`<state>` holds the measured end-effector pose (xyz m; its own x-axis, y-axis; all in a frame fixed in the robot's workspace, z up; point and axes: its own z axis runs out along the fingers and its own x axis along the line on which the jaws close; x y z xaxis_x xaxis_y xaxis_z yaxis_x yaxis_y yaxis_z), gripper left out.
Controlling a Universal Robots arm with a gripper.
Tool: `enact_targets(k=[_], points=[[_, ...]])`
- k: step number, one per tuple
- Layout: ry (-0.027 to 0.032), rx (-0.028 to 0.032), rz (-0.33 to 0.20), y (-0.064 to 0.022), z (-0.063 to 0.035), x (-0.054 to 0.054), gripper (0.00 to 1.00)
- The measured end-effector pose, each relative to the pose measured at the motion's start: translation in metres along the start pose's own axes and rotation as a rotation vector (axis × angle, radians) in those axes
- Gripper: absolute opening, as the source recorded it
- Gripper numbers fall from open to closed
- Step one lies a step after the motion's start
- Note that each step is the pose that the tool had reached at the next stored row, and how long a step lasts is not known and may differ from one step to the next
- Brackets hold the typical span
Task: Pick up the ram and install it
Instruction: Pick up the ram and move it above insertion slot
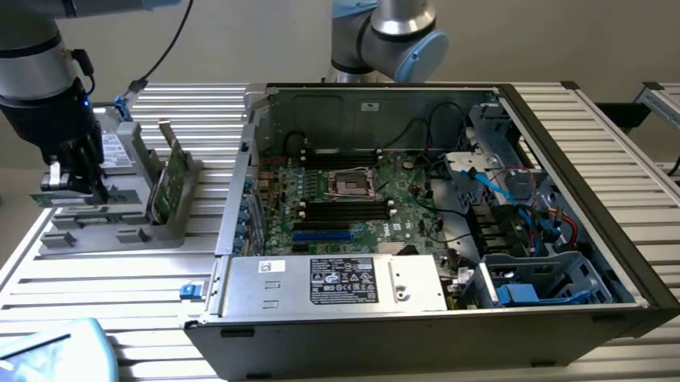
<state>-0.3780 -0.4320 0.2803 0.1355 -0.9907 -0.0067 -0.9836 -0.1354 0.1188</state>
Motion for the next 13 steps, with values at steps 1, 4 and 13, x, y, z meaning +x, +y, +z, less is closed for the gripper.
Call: enact_targets(k=[1, 4, 13], points=[[-0.0003, -0.0017, 0.0, -0.002, -0.0033, 0.0, 0.14], [-0.001, -0.0064, 0.0, -0.0074, -0.0149, 0.001, 0.14], [-0.002, -0.0116, 0.0, -0.0264, -0.0327, 0.005, 0.14]])
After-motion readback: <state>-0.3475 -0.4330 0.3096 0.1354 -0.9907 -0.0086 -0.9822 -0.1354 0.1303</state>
